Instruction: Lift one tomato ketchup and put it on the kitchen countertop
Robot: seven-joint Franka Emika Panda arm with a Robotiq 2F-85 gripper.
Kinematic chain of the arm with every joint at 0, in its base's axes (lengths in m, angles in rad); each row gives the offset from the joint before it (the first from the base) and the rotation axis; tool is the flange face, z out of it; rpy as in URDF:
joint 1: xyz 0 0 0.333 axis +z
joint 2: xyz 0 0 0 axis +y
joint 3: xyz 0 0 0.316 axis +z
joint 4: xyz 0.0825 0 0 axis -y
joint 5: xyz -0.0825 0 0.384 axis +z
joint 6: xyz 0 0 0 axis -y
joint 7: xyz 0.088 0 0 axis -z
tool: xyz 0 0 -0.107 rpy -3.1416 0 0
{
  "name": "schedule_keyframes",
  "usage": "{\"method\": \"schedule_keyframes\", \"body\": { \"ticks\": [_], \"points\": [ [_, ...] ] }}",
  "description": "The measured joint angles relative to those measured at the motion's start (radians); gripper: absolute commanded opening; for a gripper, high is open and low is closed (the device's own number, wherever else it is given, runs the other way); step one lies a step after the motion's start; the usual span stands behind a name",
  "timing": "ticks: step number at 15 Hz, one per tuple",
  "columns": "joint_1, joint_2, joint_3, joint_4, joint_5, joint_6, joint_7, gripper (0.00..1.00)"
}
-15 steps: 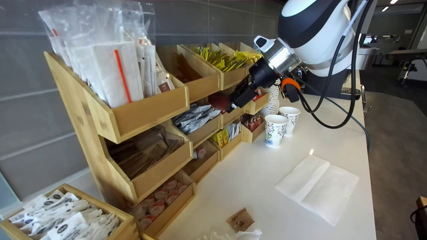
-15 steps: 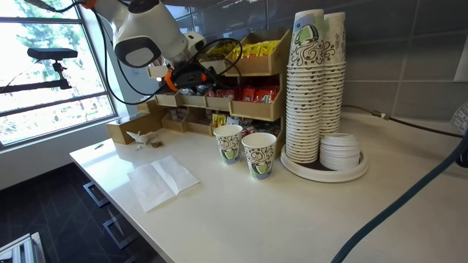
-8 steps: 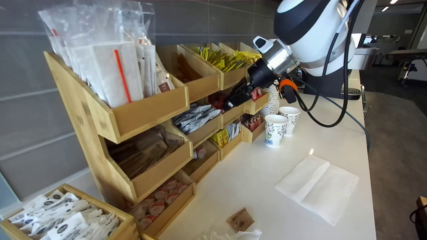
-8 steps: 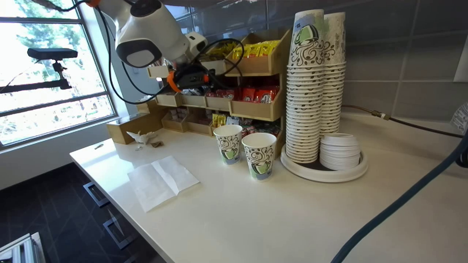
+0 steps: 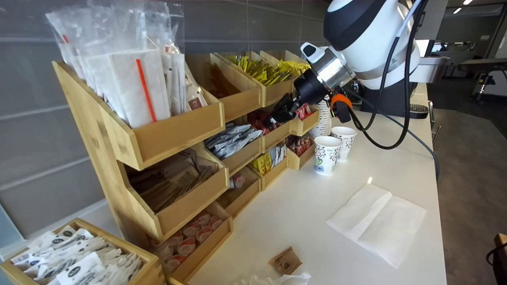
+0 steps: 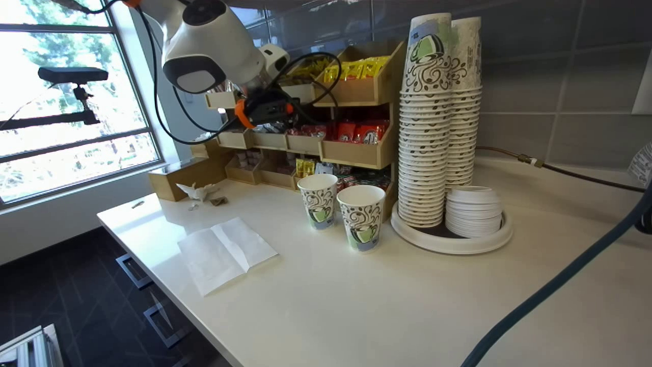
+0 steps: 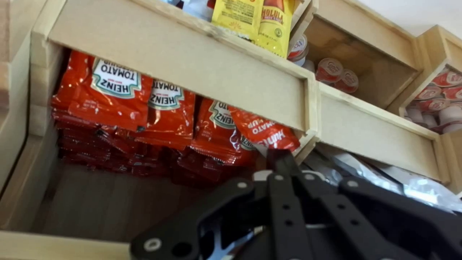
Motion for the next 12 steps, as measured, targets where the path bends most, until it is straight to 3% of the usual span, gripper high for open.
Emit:
{"method": "schedule_keyframes", "body": {
  "ticks": [9,12],
  "points": [
    [0.0,0.018,0.001,-0.001,0.012,0.004,-0.086,0.88],
    [0.0,0.022,0.007,-0.001,0.066,0.01,-0.158,1.0]
  ]
}}
